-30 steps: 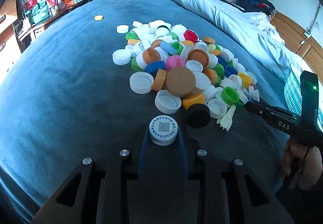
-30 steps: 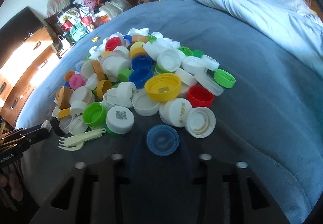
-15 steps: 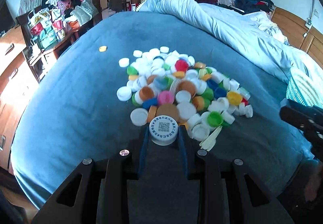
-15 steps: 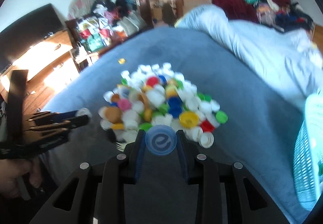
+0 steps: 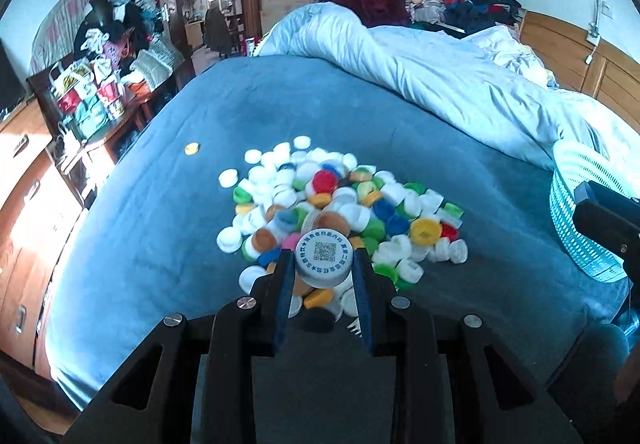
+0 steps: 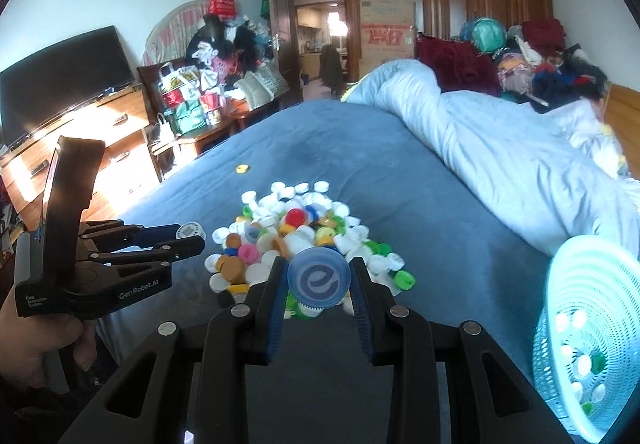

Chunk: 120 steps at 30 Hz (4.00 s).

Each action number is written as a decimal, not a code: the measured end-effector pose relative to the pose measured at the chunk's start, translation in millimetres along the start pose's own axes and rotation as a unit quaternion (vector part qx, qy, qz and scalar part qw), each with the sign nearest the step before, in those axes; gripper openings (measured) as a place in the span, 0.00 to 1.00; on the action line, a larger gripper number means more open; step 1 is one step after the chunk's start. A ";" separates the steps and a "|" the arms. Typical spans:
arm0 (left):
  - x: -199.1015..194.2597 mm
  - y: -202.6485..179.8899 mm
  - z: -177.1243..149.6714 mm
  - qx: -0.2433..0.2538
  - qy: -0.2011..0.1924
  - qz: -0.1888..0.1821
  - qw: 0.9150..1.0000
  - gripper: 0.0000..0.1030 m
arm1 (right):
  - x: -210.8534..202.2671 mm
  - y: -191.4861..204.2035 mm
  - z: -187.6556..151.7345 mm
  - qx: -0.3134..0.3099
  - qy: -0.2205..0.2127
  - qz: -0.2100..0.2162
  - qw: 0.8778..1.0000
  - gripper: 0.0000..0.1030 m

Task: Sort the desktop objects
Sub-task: 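Grasp a QR-printed white cap with the left gripper while the right gripper grasps a blue cap, then carry both held caps over the teal basket, then open both grippers to drop the caps into the teal basket, then move both open grippers back over the cap pile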

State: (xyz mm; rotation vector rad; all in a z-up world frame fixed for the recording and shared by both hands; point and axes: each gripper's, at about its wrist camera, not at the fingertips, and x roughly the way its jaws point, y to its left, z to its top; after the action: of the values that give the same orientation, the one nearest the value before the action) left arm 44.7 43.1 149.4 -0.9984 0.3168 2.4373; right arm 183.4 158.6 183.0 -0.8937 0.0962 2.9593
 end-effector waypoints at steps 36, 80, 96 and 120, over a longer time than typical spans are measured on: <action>-17.1 -193.5 83.1 0.113 -0.032 -0.137 0.984 0.24 | -103.3 -143.7 7.1 0.067 -0.055 -0.156 0.984 0.32; 5.2 -414.1 106.5 0.259 0.058 -0.271 0.925 0.24 | -156.4 -279.6 -51.4 0.204 -0.002 -0.230 0.951 0.32; 9.3 -419.3 107.6 0.260 0.057 -0.270 0.925 0.24 | -152.6 -278.5 -48.6 0.197 0.001 -0.233 0.952 0.32; 8.6 -383.3 109.9 0.223 0.019 -0.255 0.941 0.64 | -177.8 -259.2 -44.2 0.182 -0.076 -0.267 0.943 0.80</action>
State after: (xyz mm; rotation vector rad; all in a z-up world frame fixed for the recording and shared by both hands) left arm 171.8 416.3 209.5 -0.8001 0.5229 1.7736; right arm 372.4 408.6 233.0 -0.5318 0.3245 2.3810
